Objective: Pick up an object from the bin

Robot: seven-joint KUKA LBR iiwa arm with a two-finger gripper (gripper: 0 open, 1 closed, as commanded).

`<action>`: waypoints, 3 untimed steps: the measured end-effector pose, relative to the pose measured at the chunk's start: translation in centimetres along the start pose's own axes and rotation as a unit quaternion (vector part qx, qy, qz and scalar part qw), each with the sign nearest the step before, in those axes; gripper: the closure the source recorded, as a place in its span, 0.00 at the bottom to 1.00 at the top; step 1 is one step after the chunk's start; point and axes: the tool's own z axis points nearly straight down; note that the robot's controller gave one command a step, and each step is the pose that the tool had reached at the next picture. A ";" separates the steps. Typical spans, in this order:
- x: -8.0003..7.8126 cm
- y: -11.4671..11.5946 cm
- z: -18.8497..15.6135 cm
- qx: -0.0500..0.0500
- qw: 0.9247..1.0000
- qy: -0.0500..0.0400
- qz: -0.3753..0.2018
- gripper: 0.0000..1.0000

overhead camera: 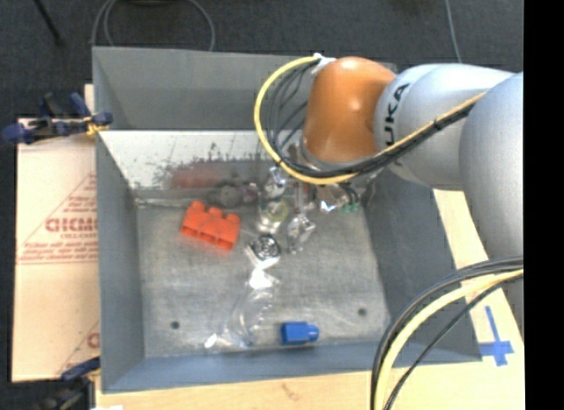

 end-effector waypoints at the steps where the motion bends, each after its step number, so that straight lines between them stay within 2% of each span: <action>1: -0.7 0.3 1.9 0.001 1.000 -0.006 -0.001 0.00; 2: -0.9 0.1 2.9 0.000 1.000 -0.001 -0.008 0.00; 3: -0.9 -0.3 2.9 -0.001 1.000 -0.003 -0.016 0.00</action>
Offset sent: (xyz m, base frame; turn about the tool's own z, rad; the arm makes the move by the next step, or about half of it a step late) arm -0.0010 0.0058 -0.0275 -0.0027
